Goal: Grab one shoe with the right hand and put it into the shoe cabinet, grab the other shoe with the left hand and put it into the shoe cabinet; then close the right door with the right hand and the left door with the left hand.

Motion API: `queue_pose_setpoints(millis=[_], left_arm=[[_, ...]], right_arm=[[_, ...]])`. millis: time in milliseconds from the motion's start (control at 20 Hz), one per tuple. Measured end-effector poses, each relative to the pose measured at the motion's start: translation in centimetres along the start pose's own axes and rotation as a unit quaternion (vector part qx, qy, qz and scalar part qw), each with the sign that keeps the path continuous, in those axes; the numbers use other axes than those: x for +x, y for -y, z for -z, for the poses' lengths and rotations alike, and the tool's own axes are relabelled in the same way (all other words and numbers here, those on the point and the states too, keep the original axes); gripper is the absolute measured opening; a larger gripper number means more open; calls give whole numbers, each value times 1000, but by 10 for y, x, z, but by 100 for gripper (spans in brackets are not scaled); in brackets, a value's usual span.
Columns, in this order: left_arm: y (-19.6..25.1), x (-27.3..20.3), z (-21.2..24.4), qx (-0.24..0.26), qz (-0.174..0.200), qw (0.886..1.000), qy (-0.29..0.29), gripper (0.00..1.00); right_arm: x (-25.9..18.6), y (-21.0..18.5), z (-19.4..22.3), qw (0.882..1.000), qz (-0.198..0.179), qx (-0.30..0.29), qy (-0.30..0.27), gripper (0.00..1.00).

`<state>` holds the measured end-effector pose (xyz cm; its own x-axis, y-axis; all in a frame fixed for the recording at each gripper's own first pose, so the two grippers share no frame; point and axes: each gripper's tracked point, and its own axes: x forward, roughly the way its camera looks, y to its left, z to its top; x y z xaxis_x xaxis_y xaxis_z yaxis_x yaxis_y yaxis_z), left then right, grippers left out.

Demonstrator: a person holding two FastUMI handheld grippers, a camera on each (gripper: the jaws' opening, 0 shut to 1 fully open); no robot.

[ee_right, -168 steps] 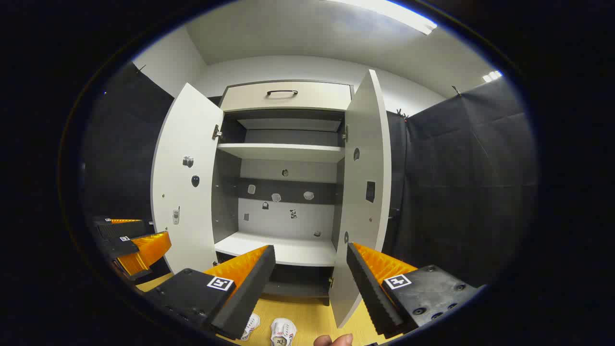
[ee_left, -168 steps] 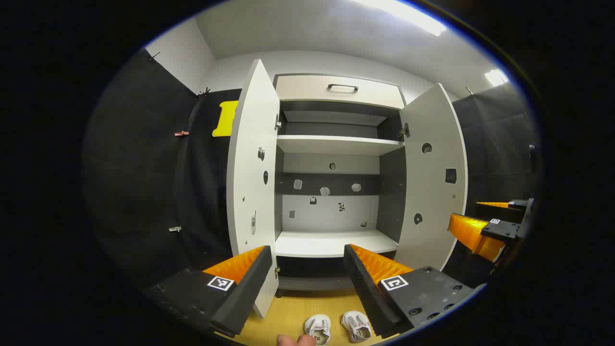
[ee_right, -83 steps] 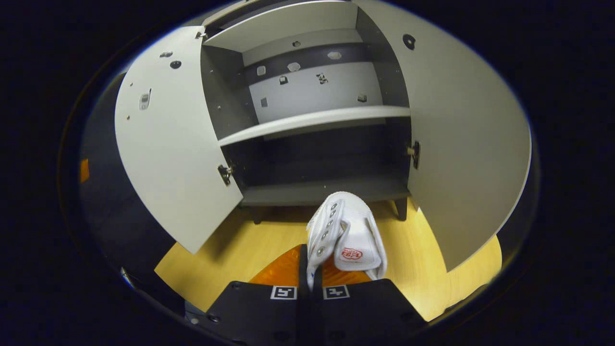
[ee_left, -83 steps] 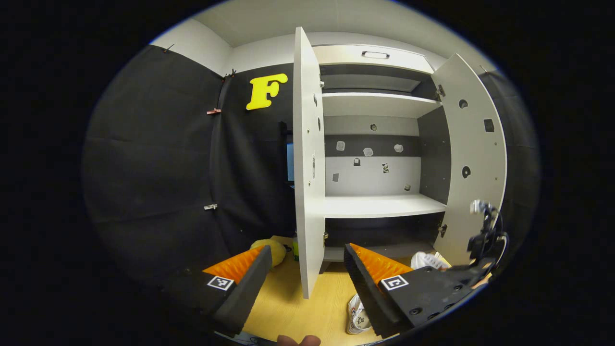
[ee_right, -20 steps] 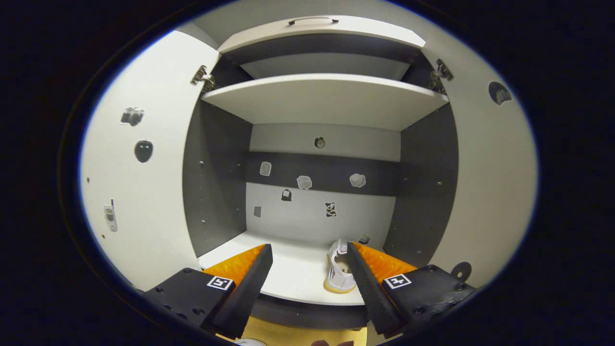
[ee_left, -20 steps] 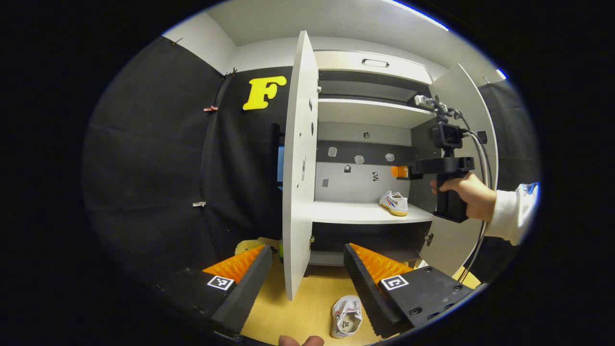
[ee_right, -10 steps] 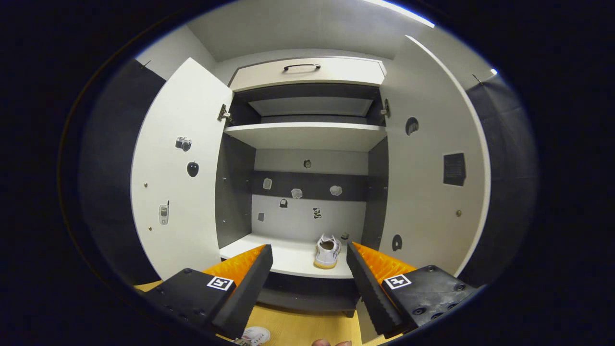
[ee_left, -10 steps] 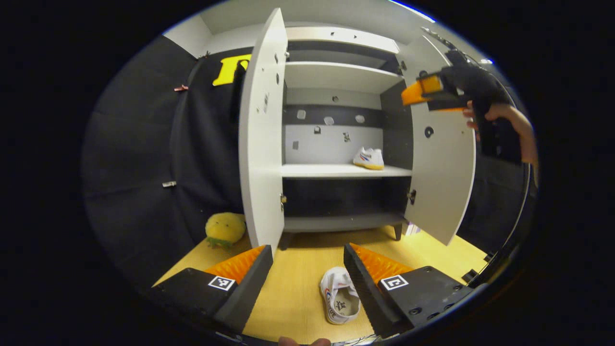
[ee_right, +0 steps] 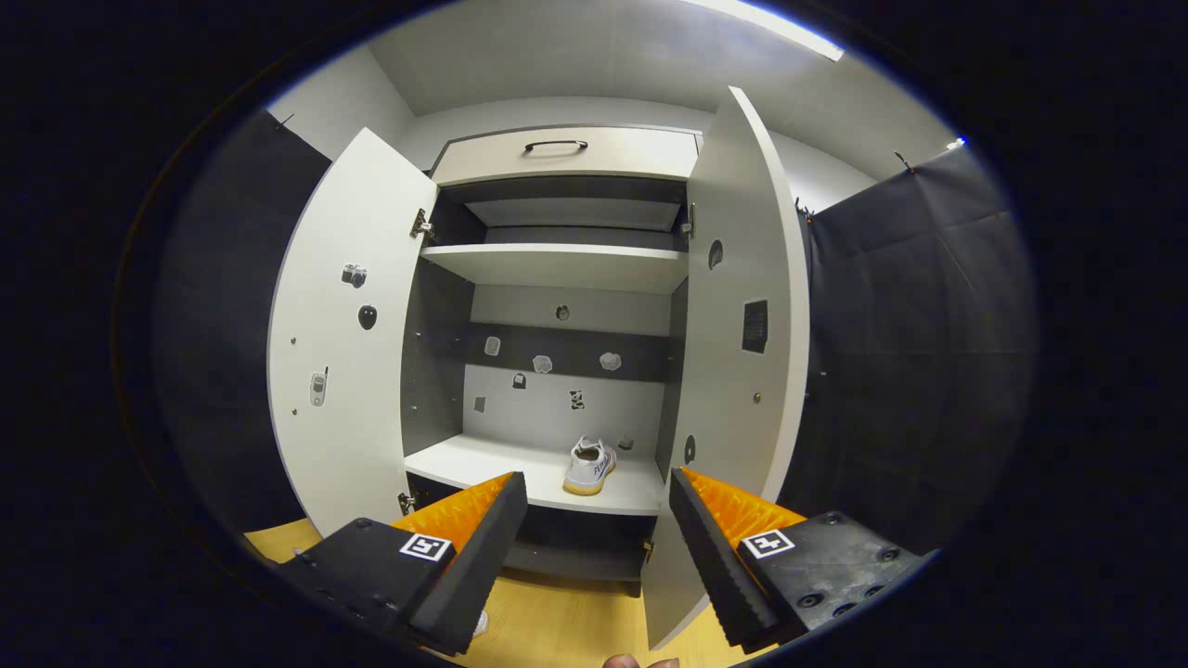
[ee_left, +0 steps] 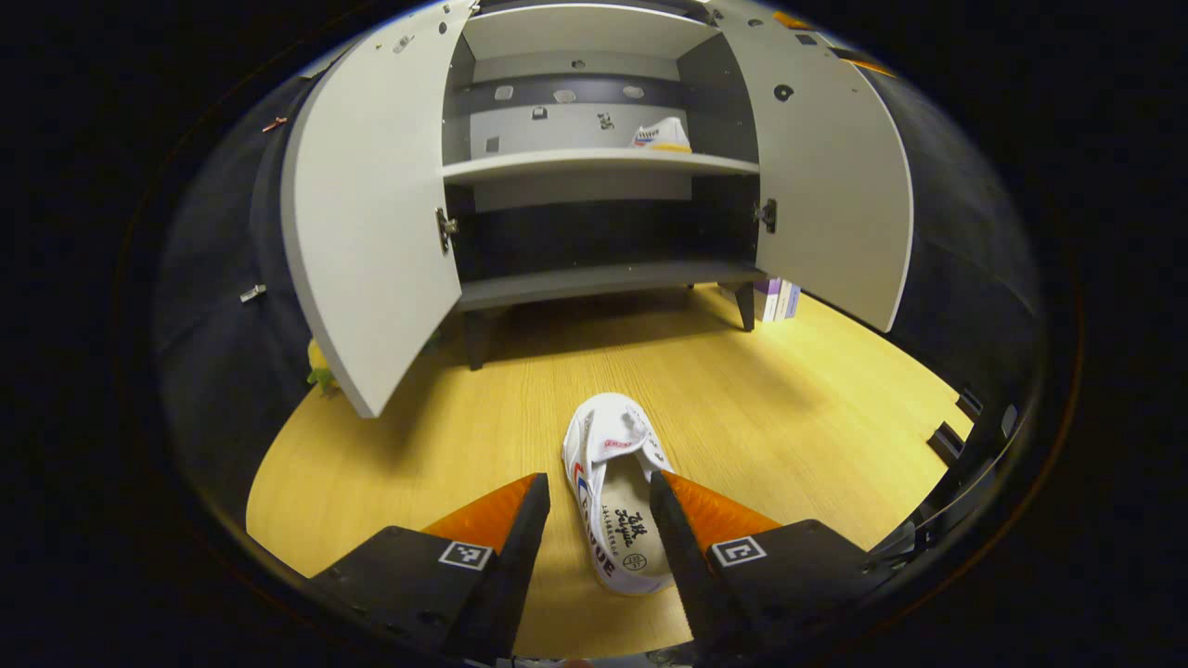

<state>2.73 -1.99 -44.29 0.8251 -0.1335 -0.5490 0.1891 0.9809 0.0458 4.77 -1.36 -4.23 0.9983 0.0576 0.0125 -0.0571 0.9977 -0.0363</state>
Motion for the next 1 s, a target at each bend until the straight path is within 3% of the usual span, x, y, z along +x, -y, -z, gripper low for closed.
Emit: queue_pose_setpoints(millis=[250,450,650,700,750,900,1000], left_arm=[[-11,54,19,-4,-18,999,-37,63],[-8,80,15,4,-11,1000,-25,45],[-18,90,14,28,-49,998,-17,31],[-23,93,20,35,-65,997,-25,19],[-25,93,22,40,-70,996,-28,16],[-26,94,23,24,-63,996,-53,7],[-24,92,18,-14,-50,996,-74,6]], right_arm=[[-8,39,-11,1000,24,17,2,98],[-12,70,-1,998,57,18,5,98],[-17,96,1,996,86,11,5,98],[-18,101,2,996,91,9,4,97],[-19,105,5,995,96,9,0,97],[-22,103,12,996,90,20,-12,98],[-23,102,14,996,85,18,-12,98]])
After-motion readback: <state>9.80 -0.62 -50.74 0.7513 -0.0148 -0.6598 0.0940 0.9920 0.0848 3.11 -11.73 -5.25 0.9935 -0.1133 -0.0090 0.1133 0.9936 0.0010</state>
